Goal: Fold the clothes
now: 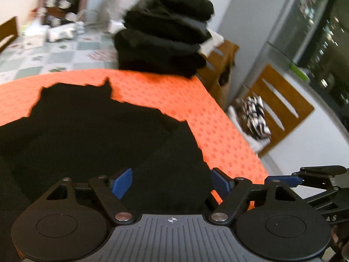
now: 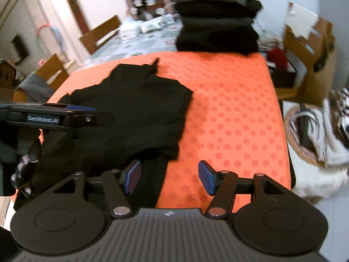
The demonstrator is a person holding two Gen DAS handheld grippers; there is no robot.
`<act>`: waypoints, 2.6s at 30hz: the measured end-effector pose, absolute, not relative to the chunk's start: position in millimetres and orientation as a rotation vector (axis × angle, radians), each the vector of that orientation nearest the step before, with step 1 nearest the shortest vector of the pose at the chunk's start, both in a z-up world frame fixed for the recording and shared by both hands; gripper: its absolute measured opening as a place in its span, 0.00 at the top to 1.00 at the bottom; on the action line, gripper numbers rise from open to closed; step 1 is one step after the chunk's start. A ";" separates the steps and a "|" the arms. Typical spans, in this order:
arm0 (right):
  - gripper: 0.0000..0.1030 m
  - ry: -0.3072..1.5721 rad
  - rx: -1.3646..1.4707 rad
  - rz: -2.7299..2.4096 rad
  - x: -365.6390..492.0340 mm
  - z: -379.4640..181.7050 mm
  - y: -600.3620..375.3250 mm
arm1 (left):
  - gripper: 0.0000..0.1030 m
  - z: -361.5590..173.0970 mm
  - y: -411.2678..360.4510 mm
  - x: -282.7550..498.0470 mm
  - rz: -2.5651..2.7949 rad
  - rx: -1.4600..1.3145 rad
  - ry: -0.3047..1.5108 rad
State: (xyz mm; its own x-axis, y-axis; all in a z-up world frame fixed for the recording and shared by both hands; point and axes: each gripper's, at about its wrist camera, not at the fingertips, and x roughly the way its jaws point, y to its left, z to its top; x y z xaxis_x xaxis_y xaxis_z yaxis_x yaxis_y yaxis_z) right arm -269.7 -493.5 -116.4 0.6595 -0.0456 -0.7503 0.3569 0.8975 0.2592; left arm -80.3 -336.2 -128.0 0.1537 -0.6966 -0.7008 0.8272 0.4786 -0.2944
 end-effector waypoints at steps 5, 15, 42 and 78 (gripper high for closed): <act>0.37 0.823 0.445 -0.299 -269.1 -133.6 -484.7 | 0.32 -141.5 -370.5 -71.1 -1.169 0.234 0.892; 0.39 0.813 0.407 -0.370 -250.7 -149.6 -470.9 | 0.60 -160.6 -435.2 -64.9 -1.250 0.350 0.864; 0.90 0.703 0.424 -0.348 -223.2 -176.9 -483.6 | 0.95 -135.8 -421.5 16.1 -1.223 0.142 1.087; 0.97 0.791 0.230 -0.343 -259.1 -159.2 -470.8 | 0.44 -125.7 -421.4 32.9 -1.384 0.065 1.140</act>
State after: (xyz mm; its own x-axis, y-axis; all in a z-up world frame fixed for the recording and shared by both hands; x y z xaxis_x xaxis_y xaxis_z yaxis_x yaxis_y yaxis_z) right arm -259.1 -470.8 -159.2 0.6521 -0.2139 -0.7273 0.3841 0.9203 0.0738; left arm 32.9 -421.4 -125.7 -0.2194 -0.7241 -0.6539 0.7805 0.2719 -0.5629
